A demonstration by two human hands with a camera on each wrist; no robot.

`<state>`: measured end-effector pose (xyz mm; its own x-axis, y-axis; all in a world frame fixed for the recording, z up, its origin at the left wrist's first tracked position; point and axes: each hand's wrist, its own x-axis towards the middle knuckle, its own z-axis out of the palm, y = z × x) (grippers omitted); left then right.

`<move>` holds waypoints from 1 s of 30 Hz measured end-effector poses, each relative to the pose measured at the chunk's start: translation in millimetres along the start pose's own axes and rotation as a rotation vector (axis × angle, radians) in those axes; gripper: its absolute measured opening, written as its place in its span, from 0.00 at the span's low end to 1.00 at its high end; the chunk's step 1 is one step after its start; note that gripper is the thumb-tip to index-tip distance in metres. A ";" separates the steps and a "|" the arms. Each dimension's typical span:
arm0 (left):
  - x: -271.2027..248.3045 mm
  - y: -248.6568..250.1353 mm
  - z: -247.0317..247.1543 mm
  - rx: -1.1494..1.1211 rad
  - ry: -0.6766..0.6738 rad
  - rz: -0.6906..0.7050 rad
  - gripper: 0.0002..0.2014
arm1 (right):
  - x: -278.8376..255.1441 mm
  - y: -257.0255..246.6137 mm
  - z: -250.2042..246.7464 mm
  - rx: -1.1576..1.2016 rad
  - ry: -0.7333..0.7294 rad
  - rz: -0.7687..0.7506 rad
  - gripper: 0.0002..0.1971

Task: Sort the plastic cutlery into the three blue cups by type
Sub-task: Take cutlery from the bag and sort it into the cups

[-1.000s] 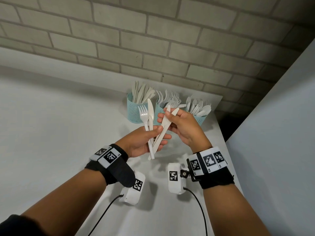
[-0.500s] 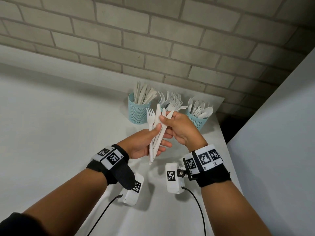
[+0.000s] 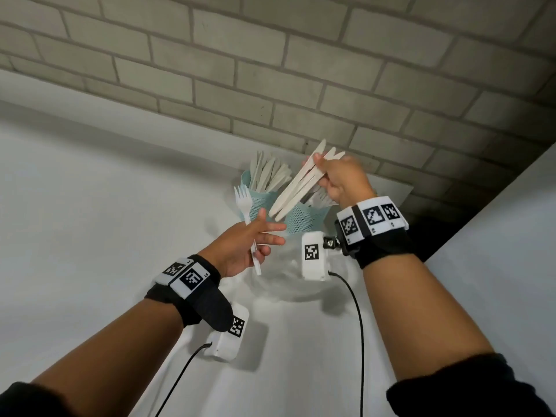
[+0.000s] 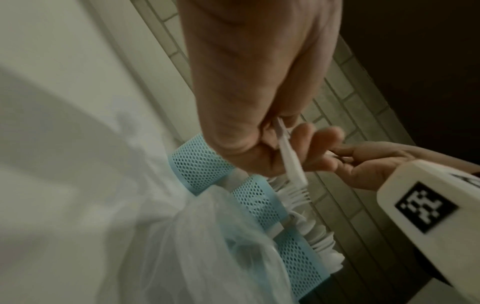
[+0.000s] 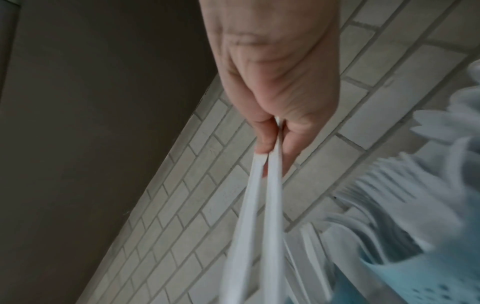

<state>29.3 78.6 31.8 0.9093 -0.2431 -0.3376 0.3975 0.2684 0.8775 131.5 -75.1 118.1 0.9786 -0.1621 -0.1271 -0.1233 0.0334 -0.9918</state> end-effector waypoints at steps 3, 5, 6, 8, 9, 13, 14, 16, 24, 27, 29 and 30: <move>5.0 0.7 -6.4 -0.043 0.051 0.016 0.23 | 14.7 -6.8 13.6 0.132 0.157 -0.204 0.07; 7.9 1.1 -6.7 -0.079 0.075 0.020 0.22 | 17.7 0.0 29.4 0.114 0.219 -0.336 0.07; 9.0 1.4 -6.4 -0.098 0.082 0.019 0.22 | 17.8 5.1 38.0 0.094 0.232 -0.381 0.05; 10.0 2.3 -6.8 -0.141 0.095 0.009 0.21 | 13.3 16.3 53.4 0.042 0.245 -0.429 0.04; 9.8 2.7 -8.4 -0.167 0.101 0.000 0.21 | 13.4 23.9 59.7 0.007 0.244 -0.443 0.06; 9.5 3.5 -17.4 -0.250 0.096 -0.011 0.23 | 20.6 54.8 74.0 -0.232 0.127 -0.369 0.06; 9.8 3.7 -18.8 -0.256 0.098 -0.007 0.23 | 21.3 59.2 74.6 -0.298 0.081 -0.353 0.06; 10.8 4.2 -20.2 -0.267 0.101 0.005 0.23 | 23.3 62.4 74.8 -0.396 0.036 -0.353 0.07; 14.3 6.0 -15.4 -0.165 0.113 0.028 0.16 | 20.7 56.9 72.9 -0.837 -0.162 -0.568 0.14; 13.6 9.6 -9.6 -0.105 0.138 0.061 0.15 | 17.6 51.1 68.1 -0.888 -0.233 -0.564 0.16; 13.8 14.2 -3.8 -0.059 0.179 0.109 0.11 | 8.4 43.3 63.5 -0.774 -0.206 -0.605 0.17; 14.1 16.4 -1.2 -0.017 0.198 0.141 0.11 | 3.0 40.5 60.6 -0.707 -0.186 -0.633 0.17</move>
<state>48.8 80.7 41.0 0.9617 -0.0145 -0.2738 0.2652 0.3029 0.9154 139.5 -14.6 78.3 0.9008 0.2146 0.3775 0.4246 -0.6174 -0.6622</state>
